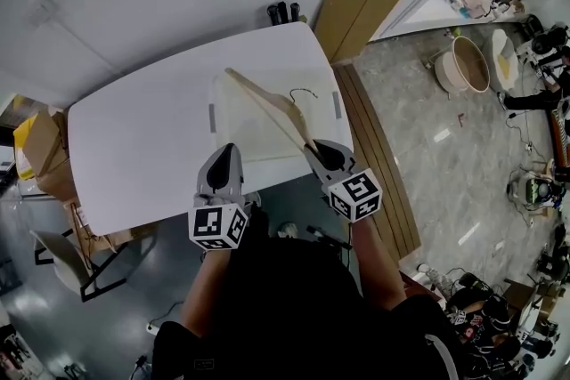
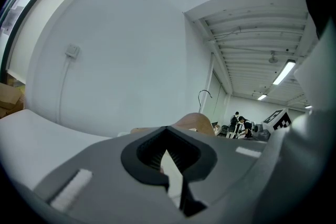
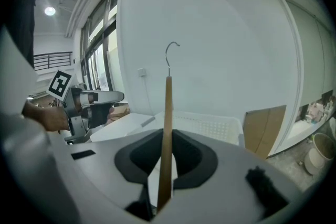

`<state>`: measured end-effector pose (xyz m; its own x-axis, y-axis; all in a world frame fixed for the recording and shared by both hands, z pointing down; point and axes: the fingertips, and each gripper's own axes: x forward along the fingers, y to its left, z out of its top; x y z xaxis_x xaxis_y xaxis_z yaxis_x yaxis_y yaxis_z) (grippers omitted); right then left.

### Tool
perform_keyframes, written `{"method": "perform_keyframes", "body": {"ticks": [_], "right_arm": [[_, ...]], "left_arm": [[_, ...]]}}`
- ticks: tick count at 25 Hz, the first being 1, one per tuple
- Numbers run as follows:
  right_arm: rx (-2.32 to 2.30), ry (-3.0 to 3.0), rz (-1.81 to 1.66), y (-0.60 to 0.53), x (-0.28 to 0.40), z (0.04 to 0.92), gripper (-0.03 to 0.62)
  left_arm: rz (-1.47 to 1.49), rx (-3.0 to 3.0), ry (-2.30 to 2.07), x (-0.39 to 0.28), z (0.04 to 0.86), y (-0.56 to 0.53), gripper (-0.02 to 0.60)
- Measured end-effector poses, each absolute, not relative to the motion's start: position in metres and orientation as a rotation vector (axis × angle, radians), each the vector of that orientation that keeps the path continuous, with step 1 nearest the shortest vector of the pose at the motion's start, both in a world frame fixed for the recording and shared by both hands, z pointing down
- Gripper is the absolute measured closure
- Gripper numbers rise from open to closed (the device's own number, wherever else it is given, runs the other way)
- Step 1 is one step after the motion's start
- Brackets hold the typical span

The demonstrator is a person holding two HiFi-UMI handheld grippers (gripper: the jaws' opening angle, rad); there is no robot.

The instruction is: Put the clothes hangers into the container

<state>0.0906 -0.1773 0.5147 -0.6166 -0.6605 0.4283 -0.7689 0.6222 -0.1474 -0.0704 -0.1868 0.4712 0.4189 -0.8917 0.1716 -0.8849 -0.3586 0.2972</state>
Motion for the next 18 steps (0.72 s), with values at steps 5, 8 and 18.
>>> {"method": "perform_keyframes", "body": {"ticks": [5, 8, 18], "right_arm": [[1.125, -2.527, 0.437, -0.1785, 0.0905, 0.5116, 0.534], [1.109, -2.542, 0.430, -0.1767, 0.0895, 0.5086, 0.534], [1.052, -2.527, 0.419, -0.1730, 0.0844, 0.5144, 0.534]], "left_arm": [[-0.028, 2.336, -1.519, -0.0695, 0.4724, -0.1927, 0.575], [-0.026, 2.334, -1.519, -0.0706, 0.4727, -0.1951, 0.575], [-0.037, 2.328, -1.517, -0.0723, 0.4744, -0.1973, 0.575]]}}
